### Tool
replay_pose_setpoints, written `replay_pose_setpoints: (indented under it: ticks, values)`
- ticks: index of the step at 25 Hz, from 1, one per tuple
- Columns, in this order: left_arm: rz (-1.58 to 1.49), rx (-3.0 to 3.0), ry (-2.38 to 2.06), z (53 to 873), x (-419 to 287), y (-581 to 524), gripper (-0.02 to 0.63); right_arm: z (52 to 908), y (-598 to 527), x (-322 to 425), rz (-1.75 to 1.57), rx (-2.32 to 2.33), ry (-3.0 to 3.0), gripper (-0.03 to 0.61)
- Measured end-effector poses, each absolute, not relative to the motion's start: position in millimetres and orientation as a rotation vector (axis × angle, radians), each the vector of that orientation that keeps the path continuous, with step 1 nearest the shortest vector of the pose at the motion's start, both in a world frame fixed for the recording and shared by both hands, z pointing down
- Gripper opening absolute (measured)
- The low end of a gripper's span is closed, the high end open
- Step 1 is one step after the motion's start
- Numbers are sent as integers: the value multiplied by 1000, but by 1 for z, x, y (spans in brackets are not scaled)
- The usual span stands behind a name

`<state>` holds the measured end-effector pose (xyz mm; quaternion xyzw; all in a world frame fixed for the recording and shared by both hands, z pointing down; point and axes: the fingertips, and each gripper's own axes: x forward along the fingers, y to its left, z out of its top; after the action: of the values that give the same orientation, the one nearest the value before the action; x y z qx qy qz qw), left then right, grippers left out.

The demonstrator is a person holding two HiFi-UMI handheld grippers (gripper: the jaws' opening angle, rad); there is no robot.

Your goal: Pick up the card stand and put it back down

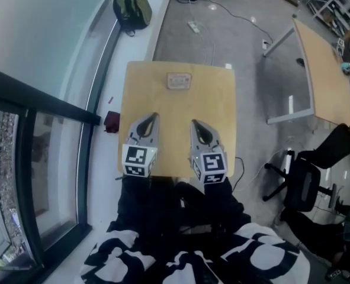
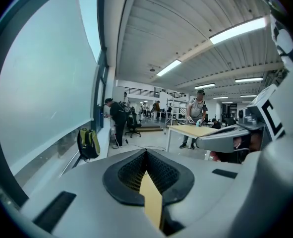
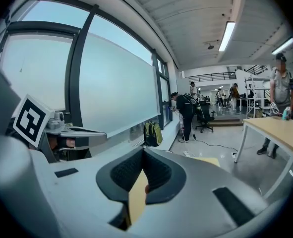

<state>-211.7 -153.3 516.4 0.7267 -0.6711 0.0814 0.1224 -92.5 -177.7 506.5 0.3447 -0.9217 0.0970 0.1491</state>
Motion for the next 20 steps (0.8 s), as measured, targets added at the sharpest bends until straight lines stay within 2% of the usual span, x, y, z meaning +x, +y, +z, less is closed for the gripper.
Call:
replay_pose_setpoints:
  ticks: [13, 15, 20]
  values:
    - [378, 2098, -1876, 561, -296, -155, 19, 548, -213, -100, 381, 1027, -2552, 21]
    - [454, 2110, -1840, 574, -309, -161, 36, 553, -219, -100, 385, 1039, -2538, 21]
    - [506, 2123, -1720, 603, -326, -178, 153, 572, -230, -97, 424, 1041, -2498, 21]
